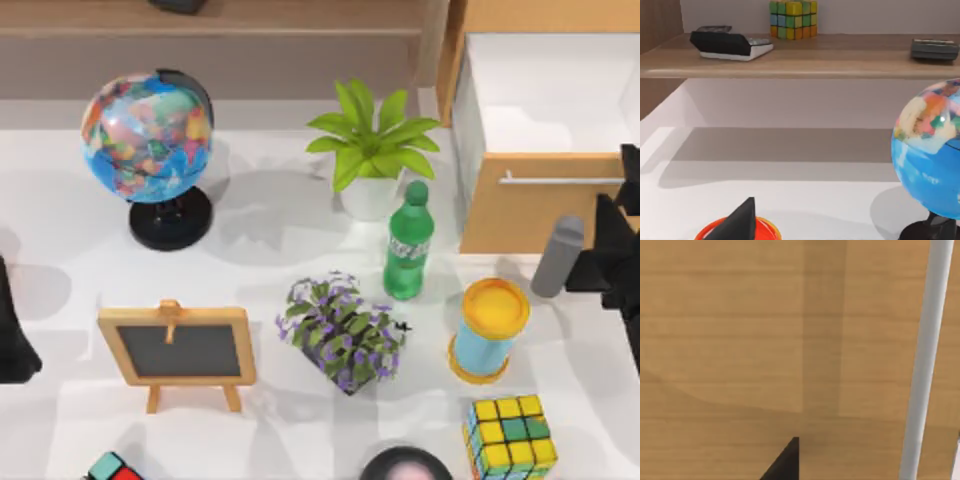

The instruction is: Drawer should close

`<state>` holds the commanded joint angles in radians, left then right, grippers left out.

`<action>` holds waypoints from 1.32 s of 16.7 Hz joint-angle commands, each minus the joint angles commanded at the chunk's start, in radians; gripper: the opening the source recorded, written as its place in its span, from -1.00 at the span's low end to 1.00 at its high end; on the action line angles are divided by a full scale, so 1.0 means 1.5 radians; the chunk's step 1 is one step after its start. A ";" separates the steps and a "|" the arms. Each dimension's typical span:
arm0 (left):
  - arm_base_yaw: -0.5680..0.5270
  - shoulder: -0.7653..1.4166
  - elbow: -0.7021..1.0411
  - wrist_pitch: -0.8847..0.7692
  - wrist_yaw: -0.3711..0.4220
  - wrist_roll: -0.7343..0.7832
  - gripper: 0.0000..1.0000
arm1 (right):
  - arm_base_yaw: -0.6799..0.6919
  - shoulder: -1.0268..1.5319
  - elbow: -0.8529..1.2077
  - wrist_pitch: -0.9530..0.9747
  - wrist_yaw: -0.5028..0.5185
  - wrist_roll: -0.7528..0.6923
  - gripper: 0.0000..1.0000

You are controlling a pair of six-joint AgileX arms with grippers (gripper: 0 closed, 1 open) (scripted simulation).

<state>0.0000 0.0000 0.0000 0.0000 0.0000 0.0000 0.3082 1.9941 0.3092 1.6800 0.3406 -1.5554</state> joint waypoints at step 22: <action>0.000 0.000 0.000 0.000 0.000 0.000 1.00 | -0.014 -0.023 0.097 0.059 -0.071 0.002 -1.00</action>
<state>0.0000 0.0000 0.0000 0.0000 0.0000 0.0000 0.2870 1.9590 0.4541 1.7685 0.2344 -1.5521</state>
